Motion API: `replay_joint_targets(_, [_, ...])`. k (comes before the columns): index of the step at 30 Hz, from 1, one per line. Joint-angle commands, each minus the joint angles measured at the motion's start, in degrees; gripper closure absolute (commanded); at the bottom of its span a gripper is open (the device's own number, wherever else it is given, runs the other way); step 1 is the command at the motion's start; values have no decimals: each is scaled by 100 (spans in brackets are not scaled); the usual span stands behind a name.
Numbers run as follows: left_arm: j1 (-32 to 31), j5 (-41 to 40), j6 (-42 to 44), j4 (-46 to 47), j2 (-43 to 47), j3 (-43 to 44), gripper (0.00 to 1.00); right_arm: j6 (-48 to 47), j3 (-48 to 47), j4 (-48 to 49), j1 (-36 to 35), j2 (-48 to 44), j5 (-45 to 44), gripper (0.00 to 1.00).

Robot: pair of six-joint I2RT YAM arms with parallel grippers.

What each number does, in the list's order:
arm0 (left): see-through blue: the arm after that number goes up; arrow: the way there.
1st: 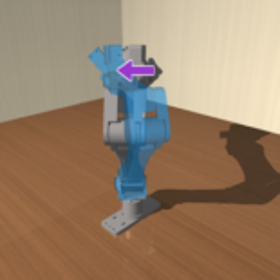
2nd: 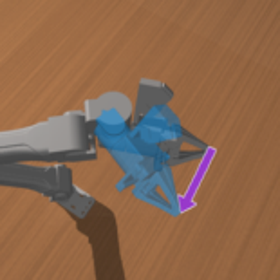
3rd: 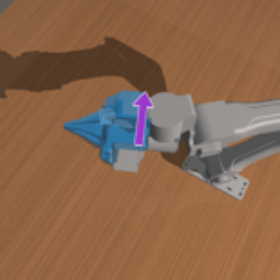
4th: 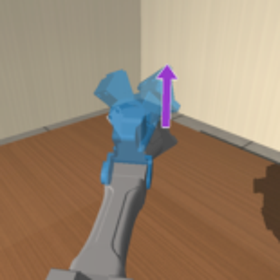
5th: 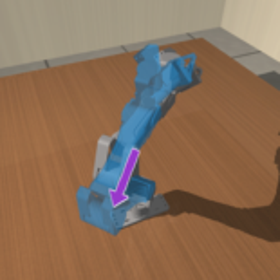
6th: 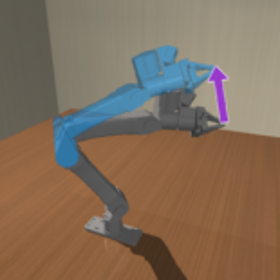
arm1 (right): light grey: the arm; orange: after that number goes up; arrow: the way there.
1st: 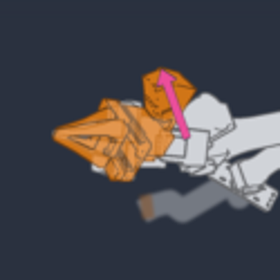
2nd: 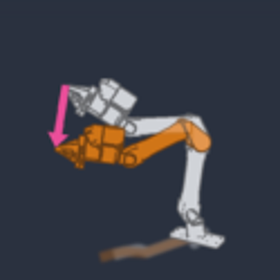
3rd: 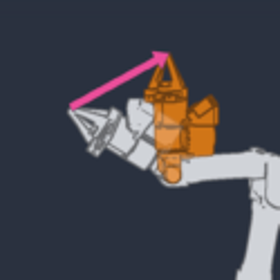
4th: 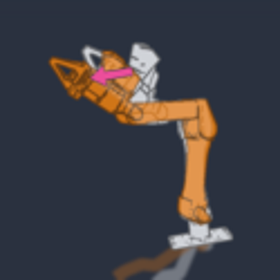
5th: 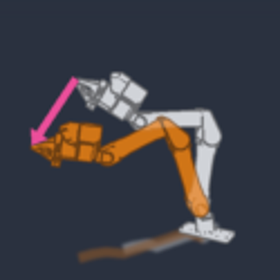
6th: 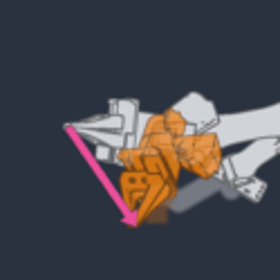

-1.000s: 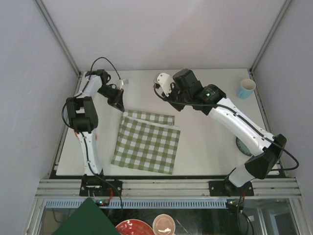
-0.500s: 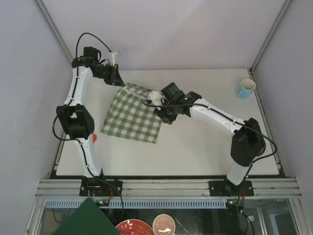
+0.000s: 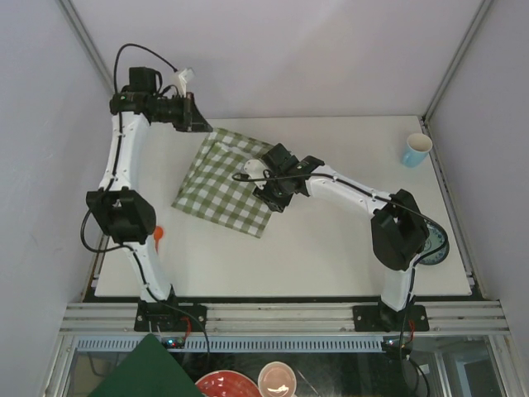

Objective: Set the dinner table for one person
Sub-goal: Flatten out the napkin at the center of the board.

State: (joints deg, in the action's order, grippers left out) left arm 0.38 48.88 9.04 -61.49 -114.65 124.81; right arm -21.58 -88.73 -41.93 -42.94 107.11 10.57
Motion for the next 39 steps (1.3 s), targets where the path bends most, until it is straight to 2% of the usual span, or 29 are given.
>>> replay_joint_targets(1, [-52, 567, -1084, 1035, 859, 864, 100, 147, -174, 212, 11, -244, -195, 67])
replay_joint_targets(11, [-105, 799, -1054, 1228, 1525, 1195, 100, 352, -189, 426, 187, -275, -484, 69])
replay_joint_targets(17, [-100, 477, -839, 1006, 1798, 809, 100, 357, -244, 430, 330, -369, -537, 69])
replay_joint_targets(20, [-103, 33, -563, 993, 2086, 171, 100, 368, -267, 360, 403, -436, -484, 69])
replay_joint_targets(21, [-96, -114, -519, 1153, 2206, -277, 100, 368, -261, 346, 420, -468, -473, 69])
replay_joint_targets(27, [139, -1565, -345, 1198, 2532, -1722, 100, 370, -267, 235, 517, -616, -377, 68])
replay_joint_targets(32, [932, -2352, -522, 2064, 2833, -3404, 100, 357, -194, 153, 563, -677, -330, 67])
replay_joint_targets(35, [1609, -2403, -575, 2237, 2702, -3811, 100, 345, -204, 97, 567, -691, -297, 67])
replay_joint_targets(39, [2177, -2262, -458, 2293, 2521, -4246, 100, 344, -302, 55, 567, -662, -261, 67])
